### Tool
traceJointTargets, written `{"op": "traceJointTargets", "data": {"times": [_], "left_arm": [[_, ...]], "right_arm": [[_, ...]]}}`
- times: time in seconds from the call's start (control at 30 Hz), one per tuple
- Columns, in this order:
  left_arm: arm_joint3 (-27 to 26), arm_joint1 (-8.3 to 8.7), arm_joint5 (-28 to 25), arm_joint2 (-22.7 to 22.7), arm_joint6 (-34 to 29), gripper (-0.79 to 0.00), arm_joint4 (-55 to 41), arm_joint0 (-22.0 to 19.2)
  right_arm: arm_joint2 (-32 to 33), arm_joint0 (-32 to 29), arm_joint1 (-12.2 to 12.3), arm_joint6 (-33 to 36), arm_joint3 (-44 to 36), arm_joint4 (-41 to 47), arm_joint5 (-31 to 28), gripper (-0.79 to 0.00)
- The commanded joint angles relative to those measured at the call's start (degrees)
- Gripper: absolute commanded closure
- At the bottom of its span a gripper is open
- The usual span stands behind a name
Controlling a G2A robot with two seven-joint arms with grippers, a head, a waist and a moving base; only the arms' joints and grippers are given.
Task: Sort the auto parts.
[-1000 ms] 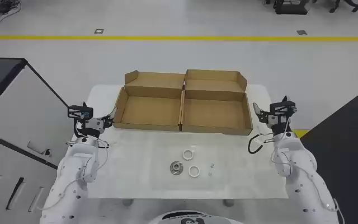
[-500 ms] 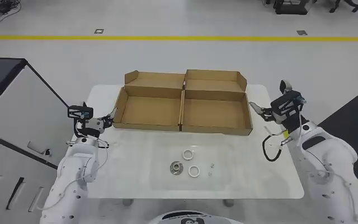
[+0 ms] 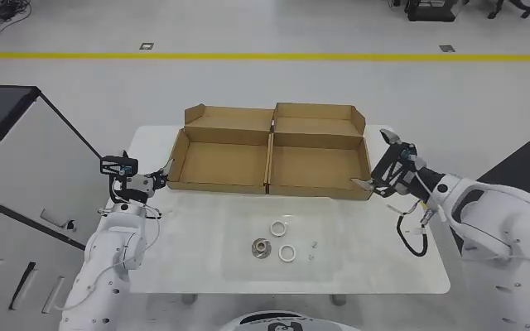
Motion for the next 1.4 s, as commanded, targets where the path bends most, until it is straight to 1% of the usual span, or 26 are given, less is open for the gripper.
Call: {"op": "traceJointTargets", "data": {"times": [0.0,0.17,0.27,0.4,0.6,0.83,1.1,1.23,1.37], "left_arm": [[0.0,0.00,0.0,0.0,0.0,-0.785,0.0,0.0],[0.0,0.00,0.0,0.0,0.0,-0.785,0.0,0.0],[0.0,0.00,0.0,0.0,0.0,-0.785,0.0,0.0],[0.0,0.00,0.0,0.0,0.0,-0.785,0.0,0.0],[0.0,0.00,0.0,0.0,0.0,-0.785,0.0,0.0],[0.0,0.00,0.0,0.0,0.0,-0.785,0.0,0.0],[0.0,0.00,0.0,0.0,0.0,-0.785,0.0,0.0],[0.0,0.00,0.0,0.0,0.0,-0.785,0.0,0.0],[0.0,0.00,0.0,0.0,0.0,-0.785,0.0,0.0]], "right_arm": [[-0.7,0.9,0.4,3.7,-0.6,2.4,-1.3,-0.785],[-3.0,4.4,1.4,12.9,-1.0,8.4,-3.3,-0.785],[-6.1,6.6,2.6,14.4,-0.8,8.9,-1.8,-0.785],[-11.2,10.2,4.8,15.8,0.1,10.3,-0.4,-0.785],[-20.1,16.2,9.2,18.2,1.6,14.0,2.0,-0.785],[-30.3,24.7,15.1,22.0,2.9,20.7,5.8,-0.785],[-43.8,34.2,21.8,27.9,3.0,28.8,11.7,-0.785],[-50.2,39.1,24.6,29.5,3.0,31.4,13.3,-0.785],[-55.9,43.7,26.7,30.0,4.1,32.8,13.8,-0.785]]}}
